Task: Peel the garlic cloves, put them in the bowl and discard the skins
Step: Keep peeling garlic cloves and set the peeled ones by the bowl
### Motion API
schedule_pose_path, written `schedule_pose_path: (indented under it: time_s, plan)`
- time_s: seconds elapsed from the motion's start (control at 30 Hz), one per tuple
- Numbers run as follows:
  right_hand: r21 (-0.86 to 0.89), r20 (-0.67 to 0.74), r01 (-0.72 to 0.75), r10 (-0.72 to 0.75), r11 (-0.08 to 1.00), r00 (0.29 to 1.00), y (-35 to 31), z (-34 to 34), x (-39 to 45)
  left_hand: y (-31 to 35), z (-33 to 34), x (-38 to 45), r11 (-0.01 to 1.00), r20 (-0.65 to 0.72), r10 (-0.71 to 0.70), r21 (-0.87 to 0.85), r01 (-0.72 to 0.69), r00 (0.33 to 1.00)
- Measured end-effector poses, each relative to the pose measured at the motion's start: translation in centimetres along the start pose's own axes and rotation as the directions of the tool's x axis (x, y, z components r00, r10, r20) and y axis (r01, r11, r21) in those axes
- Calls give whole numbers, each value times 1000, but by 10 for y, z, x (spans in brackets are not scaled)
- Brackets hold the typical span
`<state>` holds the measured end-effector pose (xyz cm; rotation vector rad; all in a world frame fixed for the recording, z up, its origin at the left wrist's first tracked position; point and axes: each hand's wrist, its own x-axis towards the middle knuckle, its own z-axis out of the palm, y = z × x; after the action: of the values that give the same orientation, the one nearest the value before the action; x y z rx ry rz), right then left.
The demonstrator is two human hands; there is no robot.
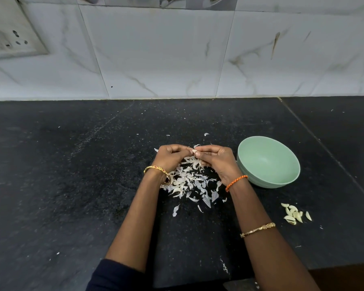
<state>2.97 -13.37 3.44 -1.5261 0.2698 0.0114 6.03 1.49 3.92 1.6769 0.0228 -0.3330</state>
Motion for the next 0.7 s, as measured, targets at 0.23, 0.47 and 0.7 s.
schedule_pose_path:
  time_s: [0.23, 0.47, 0.7]
  plan:
    - [-122, 51, 50, -44, 991, 998, -10, -3, 1, -1, -3, 1, 972, 23, 207, 110, -208, 978]
    - [-209, 26, 138, -136, 968, 990, -5, -3, 1, -3, 4, 3, 977, -48, 186, 113, -179, 981]
    - [-286, -7, 288, -302, 914, 953, 0, 1, -2, 2, 8, 1, 993, -105, 108, 52, -103, 989]
